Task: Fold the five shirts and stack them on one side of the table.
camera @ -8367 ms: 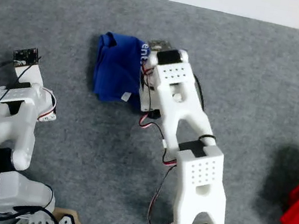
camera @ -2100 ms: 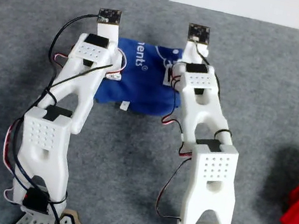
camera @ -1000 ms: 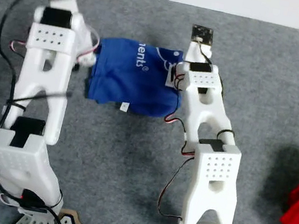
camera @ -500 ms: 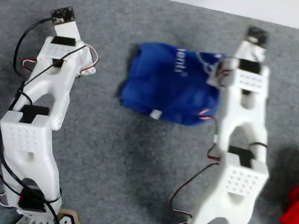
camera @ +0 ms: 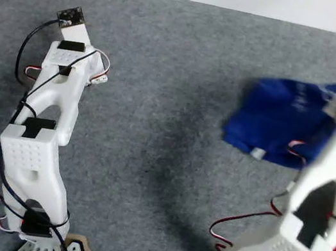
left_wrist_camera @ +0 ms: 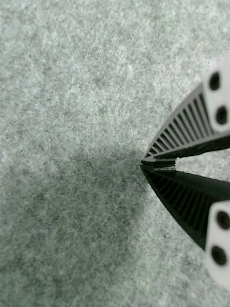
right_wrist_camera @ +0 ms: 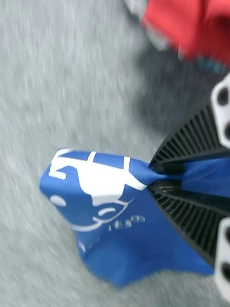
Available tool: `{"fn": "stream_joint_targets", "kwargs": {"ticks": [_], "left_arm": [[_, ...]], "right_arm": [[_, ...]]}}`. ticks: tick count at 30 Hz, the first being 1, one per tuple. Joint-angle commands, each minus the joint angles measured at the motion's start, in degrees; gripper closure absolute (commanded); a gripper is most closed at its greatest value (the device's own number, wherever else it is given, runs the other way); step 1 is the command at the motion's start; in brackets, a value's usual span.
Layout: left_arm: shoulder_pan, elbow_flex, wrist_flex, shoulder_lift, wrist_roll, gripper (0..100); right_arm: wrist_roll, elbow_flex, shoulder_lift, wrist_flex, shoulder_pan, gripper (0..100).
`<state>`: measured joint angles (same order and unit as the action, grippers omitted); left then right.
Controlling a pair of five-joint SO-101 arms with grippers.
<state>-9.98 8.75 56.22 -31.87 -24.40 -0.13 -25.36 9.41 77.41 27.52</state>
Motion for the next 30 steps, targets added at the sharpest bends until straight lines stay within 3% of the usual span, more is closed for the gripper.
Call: {"fn": "stream_joint_targets", "kwargs": {"ticks": [1, 20, 30], "left_arm": [[0.66, 2.59, -1.05, 0.48, -0.09, 99], [1.27, 1.45, -1.05, 0.40, 0.00, 99], [1.27, 1.19, -1.05, 0.40, 0.00, 99]], "right_arm": [[3.08, -1.45, -7.60, 0.31, 5.32, 99.1], [14.07, -1.80, -29.49, 2.33, 21.93, 99.1], [14.86, 4.70, -28.79, 0.22, 36.97, 99.1]]}}
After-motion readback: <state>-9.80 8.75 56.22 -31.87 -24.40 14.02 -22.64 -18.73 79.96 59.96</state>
